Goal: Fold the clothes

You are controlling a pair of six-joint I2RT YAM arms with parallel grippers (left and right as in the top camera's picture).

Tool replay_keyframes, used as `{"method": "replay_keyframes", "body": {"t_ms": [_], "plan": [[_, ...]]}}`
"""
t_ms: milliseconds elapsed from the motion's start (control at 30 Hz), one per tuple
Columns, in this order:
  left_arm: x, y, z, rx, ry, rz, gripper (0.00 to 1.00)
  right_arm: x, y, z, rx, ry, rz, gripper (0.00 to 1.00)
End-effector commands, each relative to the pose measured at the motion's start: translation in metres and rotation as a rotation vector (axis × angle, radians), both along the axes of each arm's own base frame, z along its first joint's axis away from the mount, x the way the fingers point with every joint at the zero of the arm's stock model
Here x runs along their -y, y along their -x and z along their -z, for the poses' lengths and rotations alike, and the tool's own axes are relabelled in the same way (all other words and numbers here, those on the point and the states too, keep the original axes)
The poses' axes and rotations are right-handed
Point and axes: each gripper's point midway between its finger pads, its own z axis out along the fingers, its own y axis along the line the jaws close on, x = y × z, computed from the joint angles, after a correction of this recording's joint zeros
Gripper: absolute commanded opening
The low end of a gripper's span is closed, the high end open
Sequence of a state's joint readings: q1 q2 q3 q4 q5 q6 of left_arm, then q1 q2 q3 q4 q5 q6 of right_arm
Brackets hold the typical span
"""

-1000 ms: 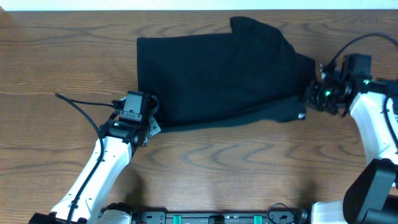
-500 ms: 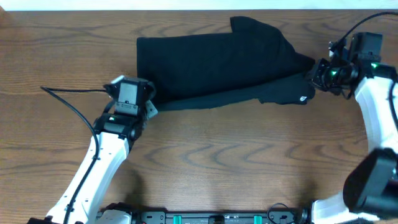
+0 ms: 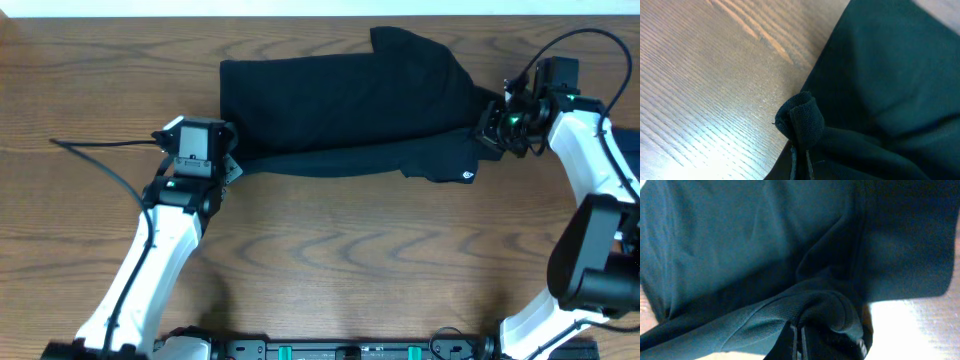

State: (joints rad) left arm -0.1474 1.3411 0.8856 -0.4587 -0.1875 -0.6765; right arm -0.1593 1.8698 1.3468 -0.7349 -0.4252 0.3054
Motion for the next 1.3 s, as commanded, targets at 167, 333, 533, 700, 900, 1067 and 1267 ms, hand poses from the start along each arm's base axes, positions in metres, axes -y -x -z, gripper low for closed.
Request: {"method": "replay_keyframes", "body": {"t_ms": [167, 333, 533, 700, 900, 1067, 1267], "plan": [[-0.003, -0.032, 0.04, -0.033, -0.038, -0.012, 0.06, -0.002, -0.021, 0.042, -0.028, -0.041, 0.024, 0.01], [-0.001, -0.044, 0.041, 0.006, -0.032, -0.013, 0.06, -0.003, -0.04, 0.033, 0.039, -0.082, 0.072, 0.24], [-0.001, -0.045, 0.04, 0.01, -0.031, -0.013, 0.06, -0.005, -0.044, 0.025, 0.073, -0.089, 0.023, 0.81], [-0.002, -0.042, 0.042, -0.002, -0.034, -0.013, 0.06, 0.008, -0.014, 0.017, -0.032, -0.02, -0.003, 0.54], [-0.002, -0.042, 0.042, -0.006, -0.046, 0.004, 0.06, 0.018, 0.033, 0.025, -0.12, 0.084, -0.056, 0.62], [-0.002, -0.042, 0.042, -0.007, -0.049, 0.004, 0.06, 0.004, 0.051, 0.047, -0.137, 0.003, -0.067, 0.63], [-0.002, -0.042, 0.042, -0.007, -0.049, 0.004, 0.06, -0.003, 0.054, 0.064, -0.12, -0.042, -0.019, 0.62]]}}
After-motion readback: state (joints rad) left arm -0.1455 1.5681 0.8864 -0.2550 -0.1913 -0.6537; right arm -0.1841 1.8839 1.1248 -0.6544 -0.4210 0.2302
